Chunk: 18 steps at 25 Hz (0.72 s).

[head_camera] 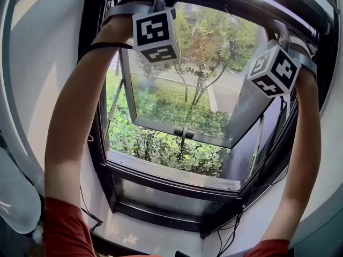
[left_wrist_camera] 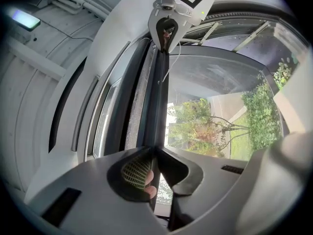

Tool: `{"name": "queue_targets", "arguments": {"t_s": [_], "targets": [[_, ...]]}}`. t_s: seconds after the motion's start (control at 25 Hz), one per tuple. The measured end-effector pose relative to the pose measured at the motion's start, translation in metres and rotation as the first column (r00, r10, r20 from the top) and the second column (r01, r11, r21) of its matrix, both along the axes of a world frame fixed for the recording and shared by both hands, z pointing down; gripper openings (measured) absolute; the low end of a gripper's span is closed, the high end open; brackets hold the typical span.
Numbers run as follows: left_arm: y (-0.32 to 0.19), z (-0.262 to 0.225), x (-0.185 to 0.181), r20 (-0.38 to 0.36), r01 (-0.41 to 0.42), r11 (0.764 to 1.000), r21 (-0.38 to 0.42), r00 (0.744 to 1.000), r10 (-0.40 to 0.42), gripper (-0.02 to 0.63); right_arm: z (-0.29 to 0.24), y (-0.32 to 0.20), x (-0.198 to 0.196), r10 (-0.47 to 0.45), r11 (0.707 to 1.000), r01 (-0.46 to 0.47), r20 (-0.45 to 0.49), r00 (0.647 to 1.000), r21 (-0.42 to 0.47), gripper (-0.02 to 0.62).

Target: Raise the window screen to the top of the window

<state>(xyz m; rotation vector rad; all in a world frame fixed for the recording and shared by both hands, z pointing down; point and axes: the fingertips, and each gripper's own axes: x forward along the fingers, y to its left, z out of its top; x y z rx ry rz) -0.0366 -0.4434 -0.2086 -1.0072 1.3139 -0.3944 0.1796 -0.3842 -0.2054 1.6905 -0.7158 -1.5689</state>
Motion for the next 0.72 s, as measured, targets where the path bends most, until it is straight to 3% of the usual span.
{"name": "queue_targets", "arguments": {"t_s": [0.24, 0.72], "targets": [[0.003, -0.029, 0.002, -0.027, 0.043, 0.997, 0.059, 0.999, -0.042, 0.041, -0.028, 0.002, 0.001, 0.021, 1.000, -0.021, 0.014, 1.000, 0.017, 0.040], [-0.001, -0.058, 0.004, -0.070, 0.095, 0.991, 0.094, 0.994, -0.089, 0.041, -0.057, 0.000, 0.003, 0.034, 0.998, -0.035, 0.011, 0.999, 0.059, 0.041]]}}
